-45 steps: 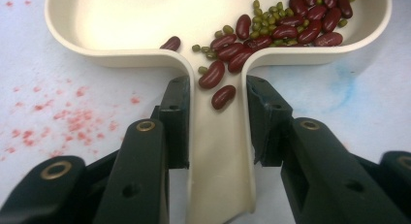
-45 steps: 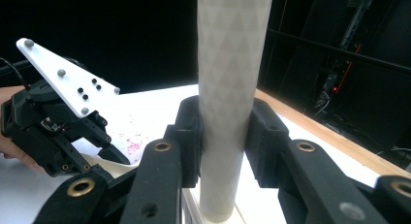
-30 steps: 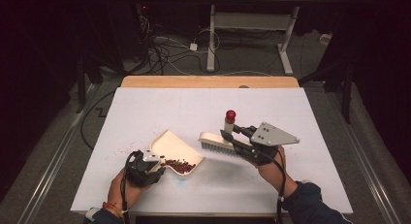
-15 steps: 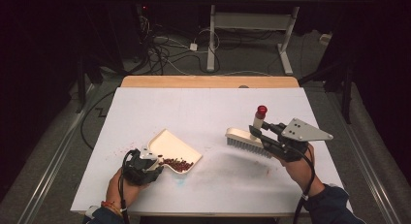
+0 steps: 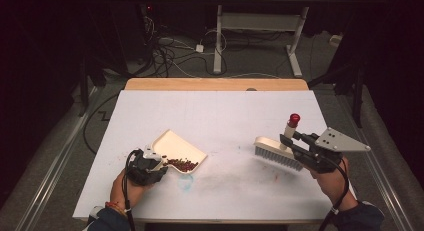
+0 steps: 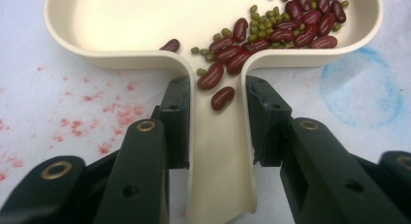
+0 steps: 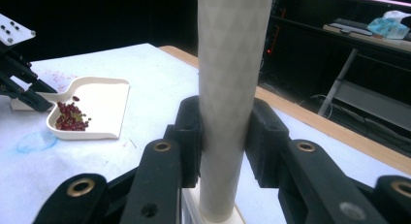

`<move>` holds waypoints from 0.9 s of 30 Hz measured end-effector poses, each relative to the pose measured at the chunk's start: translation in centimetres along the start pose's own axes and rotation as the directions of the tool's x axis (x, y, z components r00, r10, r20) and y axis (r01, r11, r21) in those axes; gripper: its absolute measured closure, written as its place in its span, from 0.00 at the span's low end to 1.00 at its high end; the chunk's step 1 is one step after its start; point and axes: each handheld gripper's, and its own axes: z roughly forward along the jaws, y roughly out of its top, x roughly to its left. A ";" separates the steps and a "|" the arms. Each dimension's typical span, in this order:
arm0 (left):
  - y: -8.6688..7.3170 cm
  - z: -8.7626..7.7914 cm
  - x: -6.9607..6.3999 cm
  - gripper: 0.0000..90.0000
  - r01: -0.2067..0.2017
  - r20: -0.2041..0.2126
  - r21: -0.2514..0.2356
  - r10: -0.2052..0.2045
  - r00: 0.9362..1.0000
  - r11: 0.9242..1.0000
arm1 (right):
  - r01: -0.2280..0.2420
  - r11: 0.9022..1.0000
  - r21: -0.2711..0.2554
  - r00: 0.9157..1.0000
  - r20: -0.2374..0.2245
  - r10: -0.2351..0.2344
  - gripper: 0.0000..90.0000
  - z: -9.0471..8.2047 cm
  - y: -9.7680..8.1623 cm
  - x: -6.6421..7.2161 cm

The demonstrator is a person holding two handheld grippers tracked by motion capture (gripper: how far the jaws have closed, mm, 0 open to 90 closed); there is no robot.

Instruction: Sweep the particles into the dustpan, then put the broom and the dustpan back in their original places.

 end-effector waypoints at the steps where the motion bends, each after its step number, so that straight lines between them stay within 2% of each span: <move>1: 0.0 0.0 0.1 0.70 -0.002 0.001 0.000 0.002 1.000 1.000 | 0.001 1.000 0.004 1.000 0.000 -0.001 0.78 -0.2 -0.1 0.0; 6: 0.0 0.0 0.4 0.70 0.014 -0.009 -0.016 -0.015 1.000 1.000 | 0.013 1.000 0.021 1.000 -0.023 -0.013 0.78 -1.3 -0.4 0.0; 9: -0.1 0.2 0.7 0.70 0.030 -0.001 -0.013 -0.030 1.000 0.999 | 0.032 0.999 0.031 0.999 -0.038 -0.031 0.78 -1.9 -0.3 0.2; 12: -0.1 0.2 0.8 0.70 0.041 -0.005 -0.021 -0.041 0.999 0.999 | 0.017 0.999 0.032 0.998 -0.064 -0.015 0.78 -2.5 -0.5 0.2; 15: -0.3 0.1 1.2 0.70 0.058 -0.032 -0.029 -0.059 0.998 0.998 | 0.006 0.999 0.036 0.996 -0.090 -0.002 0.78 -2.9 -0.6 0.1; 18: -0.4 0.1 1.5 0.70 0.096 -0.048 -0.034 -0.097 0.994 0.995 | -0.002 0.999 0.047 0.991 -0.130 0.008 0.78 -3.3 -0.5 -0.1; 21: -0.1 0.1 1.5 0.70 0.108 -0.099 -0.043 -0.112 0.989 0.993 | -0.006 0.998 0.066 0.987 -0.158 0.017 0.78 -3.3 -0.7 -0.1; 22: 0.0 0.3 1.6 0.70 0.121 -0.104 -0.046 -0.126 0.987 0.992 | -0.003 0.997 0.080 0.986 -0.168 0.017 0.78 -3.2 -0.8 -0.2; 27: 0.4 1.2 2.3 0.70 0.192 -0.135 -0.067 -0.200 0.970 0.979 | -0.011 0.993 0.117 0.976 -0.215 0.036 0.78 -1.7 -1.0 -0.4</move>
